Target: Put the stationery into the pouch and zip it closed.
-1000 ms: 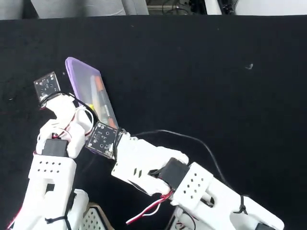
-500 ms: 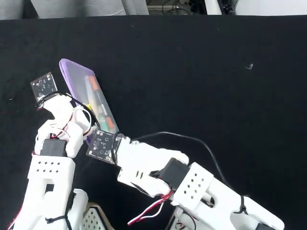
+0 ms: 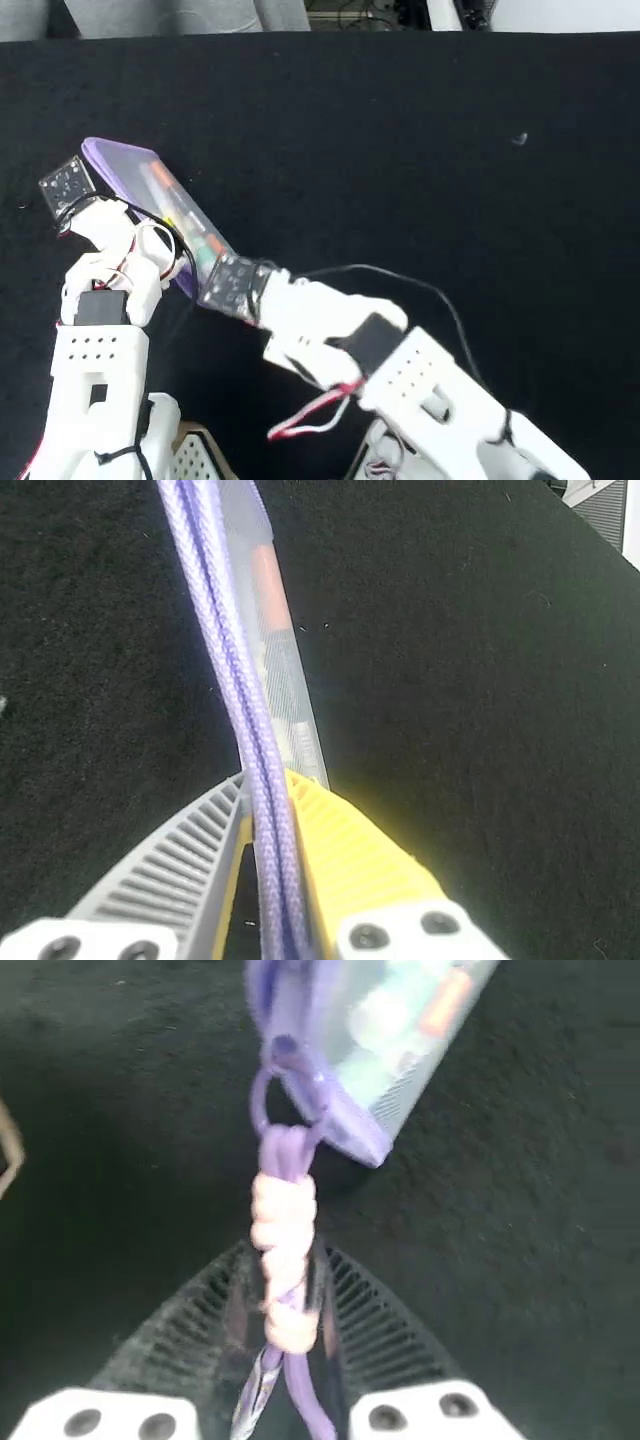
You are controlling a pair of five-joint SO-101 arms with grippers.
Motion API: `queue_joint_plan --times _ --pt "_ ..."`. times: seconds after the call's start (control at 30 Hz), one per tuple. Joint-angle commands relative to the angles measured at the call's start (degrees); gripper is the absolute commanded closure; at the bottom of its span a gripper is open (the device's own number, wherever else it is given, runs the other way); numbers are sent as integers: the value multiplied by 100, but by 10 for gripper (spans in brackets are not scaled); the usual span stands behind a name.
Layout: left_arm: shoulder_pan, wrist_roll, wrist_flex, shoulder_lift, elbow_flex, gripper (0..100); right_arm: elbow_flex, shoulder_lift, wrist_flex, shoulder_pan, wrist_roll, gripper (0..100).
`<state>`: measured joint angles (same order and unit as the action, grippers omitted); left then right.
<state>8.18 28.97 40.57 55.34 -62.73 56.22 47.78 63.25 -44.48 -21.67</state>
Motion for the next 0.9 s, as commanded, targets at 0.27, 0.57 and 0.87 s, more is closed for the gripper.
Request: queue_joint_plan --times 0.27,0.57,0.87 --pt "400 44 -158 53 251 971 -954 -3284 -554 941 -88 988" --pt "576 44 -158 44 259 971 -1437 -3749 -554 1785 -88 988" --pt "567 44 -158 53 242 971 -1455 -3855 -835 2066 -88 988"
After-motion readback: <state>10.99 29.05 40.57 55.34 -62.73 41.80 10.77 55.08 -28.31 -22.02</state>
